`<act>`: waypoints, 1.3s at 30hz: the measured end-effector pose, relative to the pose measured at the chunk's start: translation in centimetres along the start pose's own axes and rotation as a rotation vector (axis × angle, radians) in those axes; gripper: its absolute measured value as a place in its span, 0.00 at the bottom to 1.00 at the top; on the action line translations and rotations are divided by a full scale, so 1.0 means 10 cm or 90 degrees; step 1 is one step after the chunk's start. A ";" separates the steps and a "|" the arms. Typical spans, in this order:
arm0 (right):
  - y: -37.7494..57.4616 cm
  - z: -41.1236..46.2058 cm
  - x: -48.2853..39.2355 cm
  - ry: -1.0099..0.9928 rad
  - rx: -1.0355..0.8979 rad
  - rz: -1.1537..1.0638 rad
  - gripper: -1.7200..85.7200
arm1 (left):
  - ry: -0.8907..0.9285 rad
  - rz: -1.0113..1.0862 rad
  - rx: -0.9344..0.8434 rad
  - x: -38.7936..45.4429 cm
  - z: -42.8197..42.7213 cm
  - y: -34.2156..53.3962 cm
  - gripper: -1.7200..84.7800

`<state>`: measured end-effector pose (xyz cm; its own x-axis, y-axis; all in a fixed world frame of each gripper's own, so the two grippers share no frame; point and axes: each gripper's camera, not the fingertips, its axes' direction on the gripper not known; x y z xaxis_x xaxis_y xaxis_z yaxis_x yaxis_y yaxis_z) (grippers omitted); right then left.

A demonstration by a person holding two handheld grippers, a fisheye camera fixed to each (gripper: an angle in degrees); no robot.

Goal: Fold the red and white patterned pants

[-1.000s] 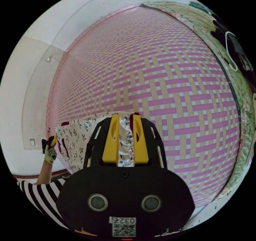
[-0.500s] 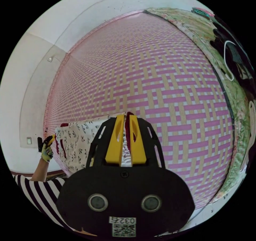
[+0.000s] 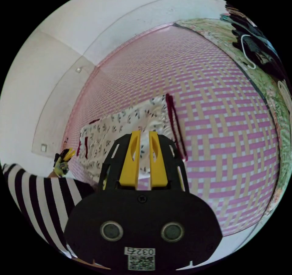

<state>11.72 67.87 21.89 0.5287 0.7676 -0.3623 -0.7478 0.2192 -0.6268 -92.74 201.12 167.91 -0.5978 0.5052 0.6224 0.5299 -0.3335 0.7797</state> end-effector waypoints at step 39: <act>1.46 1.80 -1.06 0.087 -0.182 -0.482 0.01 | 0.111 0.275 -0.168 1.63 1.99 0.81 0.00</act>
<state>-12.04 73.84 29.00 0.9070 0.3895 0.1599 -0.0475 0.4721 -0.8803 -86.22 222.53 183.02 -0.4621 0.1452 0.8749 0.5939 -0.6820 0.4268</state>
